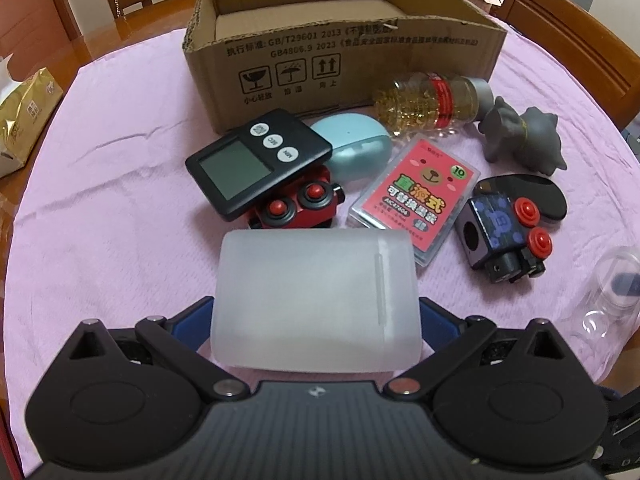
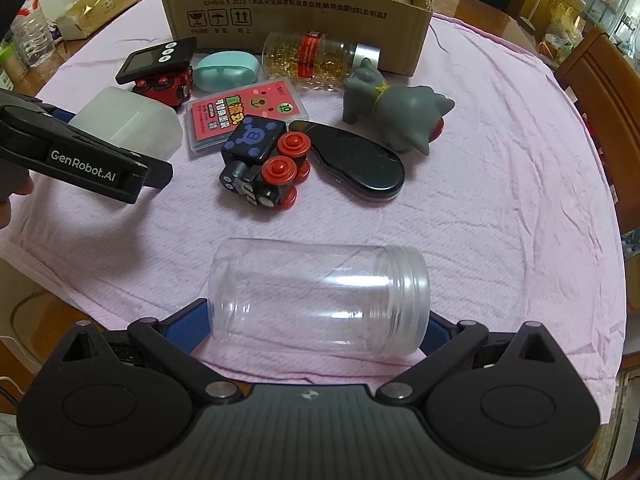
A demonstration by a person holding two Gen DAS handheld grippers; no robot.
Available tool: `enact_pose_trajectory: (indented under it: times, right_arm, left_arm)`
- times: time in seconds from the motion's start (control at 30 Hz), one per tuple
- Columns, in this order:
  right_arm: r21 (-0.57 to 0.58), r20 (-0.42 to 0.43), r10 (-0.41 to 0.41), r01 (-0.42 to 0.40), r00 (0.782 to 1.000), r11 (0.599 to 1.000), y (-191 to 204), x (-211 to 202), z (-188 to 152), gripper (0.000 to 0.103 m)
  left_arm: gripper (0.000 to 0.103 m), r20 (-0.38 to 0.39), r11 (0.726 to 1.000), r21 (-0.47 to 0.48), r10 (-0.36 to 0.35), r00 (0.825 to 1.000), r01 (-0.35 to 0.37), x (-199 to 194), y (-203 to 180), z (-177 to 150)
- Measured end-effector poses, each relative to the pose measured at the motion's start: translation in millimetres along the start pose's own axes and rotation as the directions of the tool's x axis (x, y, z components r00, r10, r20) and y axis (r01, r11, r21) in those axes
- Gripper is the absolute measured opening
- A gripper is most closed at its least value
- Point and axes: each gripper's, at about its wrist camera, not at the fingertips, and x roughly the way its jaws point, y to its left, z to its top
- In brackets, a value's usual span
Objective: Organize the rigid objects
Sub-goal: 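Grasp the clear plastic jar with the right tool while the left tool grasps the white plastic box, then carry the white box and clear jar into the cardboard box and release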
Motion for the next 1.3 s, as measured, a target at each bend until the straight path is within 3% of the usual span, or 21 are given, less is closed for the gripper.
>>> enact_pose_trajectory:
  times: [0.13,0.53,0.8,1.03,1.3]
  right_arm:
    - [-0.004,0.005,-0.005,0.005,1.000,1.000,0,0,4,0.103]
    - [-0.007,0.001,-0.020,0.020,1.000,1.000,2,2,8,0.103]
    - [-0.021,0.004,-0.029,0.029,1.000,0.999,4,3,11,0.103]
    - [-0.034,0.019,-0.050,0.051,0.999,0.998,6,-1,14,0.103]
    - [-0.084,-0.003,-0.078,0.078,0.997,0.993,10,-3,17,0.095]
  left_arm:
    - [0.094,-0.008,1.000,0.001,0.003,1.000,-0.003,-3,0,3]
    - [0.094,-0.002,1.000,0.019,-0.010,1.000,0.010,-15,2,4]
    - [0.083,-0.002,0.999,0.021,-0.029,1.000,0.029,-16,3,7]
    - [0.083,-0.001,0.999,0.011,-0.039,0.999,0.039,-16,5,6]
    - [0.082,-0.008,0.999,0.009,-0.048,0.999,0.048,-17,7,7]
